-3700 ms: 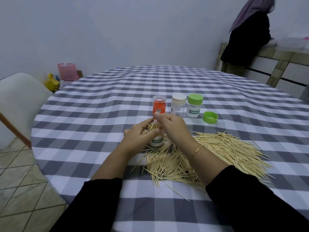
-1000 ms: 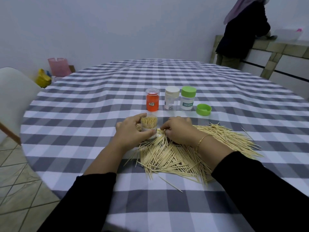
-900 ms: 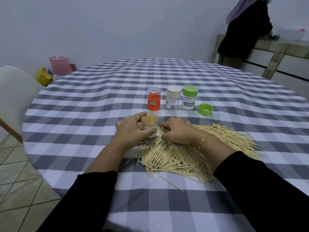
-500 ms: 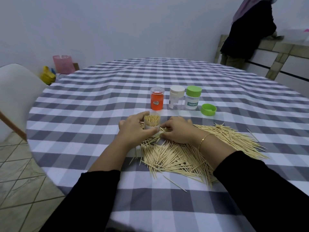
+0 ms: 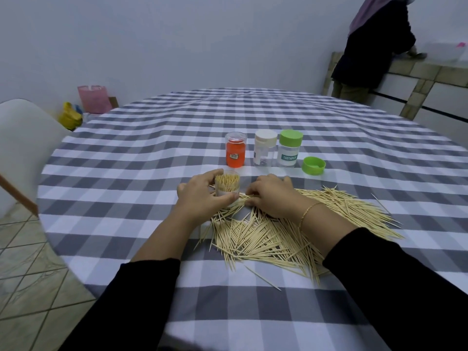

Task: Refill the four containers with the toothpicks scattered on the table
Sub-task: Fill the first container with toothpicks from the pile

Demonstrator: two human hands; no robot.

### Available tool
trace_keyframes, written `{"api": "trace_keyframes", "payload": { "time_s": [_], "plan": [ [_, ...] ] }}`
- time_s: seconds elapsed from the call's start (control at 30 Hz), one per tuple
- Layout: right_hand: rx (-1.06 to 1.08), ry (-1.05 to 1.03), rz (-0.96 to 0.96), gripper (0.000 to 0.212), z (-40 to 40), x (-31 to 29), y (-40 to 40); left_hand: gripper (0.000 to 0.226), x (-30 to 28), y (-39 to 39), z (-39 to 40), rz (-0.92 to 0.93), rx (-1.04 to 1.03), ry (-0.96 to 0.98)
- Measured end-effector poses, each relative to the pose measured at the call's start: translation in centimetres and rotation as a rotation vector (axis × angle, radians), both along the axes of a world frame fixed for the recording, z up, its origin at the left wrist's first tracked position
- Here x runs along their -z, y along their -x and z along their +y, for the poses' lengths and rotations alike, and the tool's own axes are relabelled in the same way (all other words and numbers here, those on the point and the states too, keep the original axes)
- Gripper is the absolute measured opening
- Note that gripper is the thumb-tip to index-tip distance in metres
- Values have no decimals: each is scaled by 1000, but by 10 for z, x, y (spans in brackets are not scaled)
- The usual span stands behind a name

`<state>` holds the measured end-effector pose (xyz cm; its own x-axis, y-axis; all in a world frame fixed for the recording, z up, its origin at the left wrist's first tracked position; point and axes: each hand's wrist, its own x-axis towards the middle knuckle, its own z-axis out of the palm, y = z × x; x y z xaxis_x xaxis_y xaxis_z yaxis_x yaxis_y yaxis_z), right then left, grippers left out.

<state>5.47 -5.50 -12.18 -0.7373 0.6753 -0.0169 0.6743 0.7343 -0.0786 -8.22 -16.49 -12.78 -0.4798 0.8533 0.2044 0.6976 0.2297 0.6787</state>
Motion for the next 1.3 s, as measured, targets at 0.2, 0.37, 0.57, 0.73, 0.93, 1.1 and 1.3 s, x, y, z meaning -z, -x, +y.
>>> {"api": "trace_keyframes", "payload": {
  "time_s": [0.2,0.37,0.57,0.73,0.93,1.1,1.3],
  "plan": [
    [-56,-167,-30,28,-1,1,-10,67,3,2,2,6,-10,-19],
    [-49,-252,-71,28,-1,4,-10,68,4,3,3,12,-14,-17],
    [-141,-272,-80,38,-11,5,-3,68,4,1,3,11,-14,-21],
    [-109,-120,-70,51,-13,6,4,68,5,2,4,9,-12,-14],
    [-88,-80,-94,43,-7,1,6,67,4,2,4,5,-19,-10],
    [-99,-248,-92,33,-2,2,-3,68,2,2,3,6,-23,-9],
    [-22,-230,-83,31,7,4,-15,67,3,2,3,-2,-19,-9]
  ]
}}
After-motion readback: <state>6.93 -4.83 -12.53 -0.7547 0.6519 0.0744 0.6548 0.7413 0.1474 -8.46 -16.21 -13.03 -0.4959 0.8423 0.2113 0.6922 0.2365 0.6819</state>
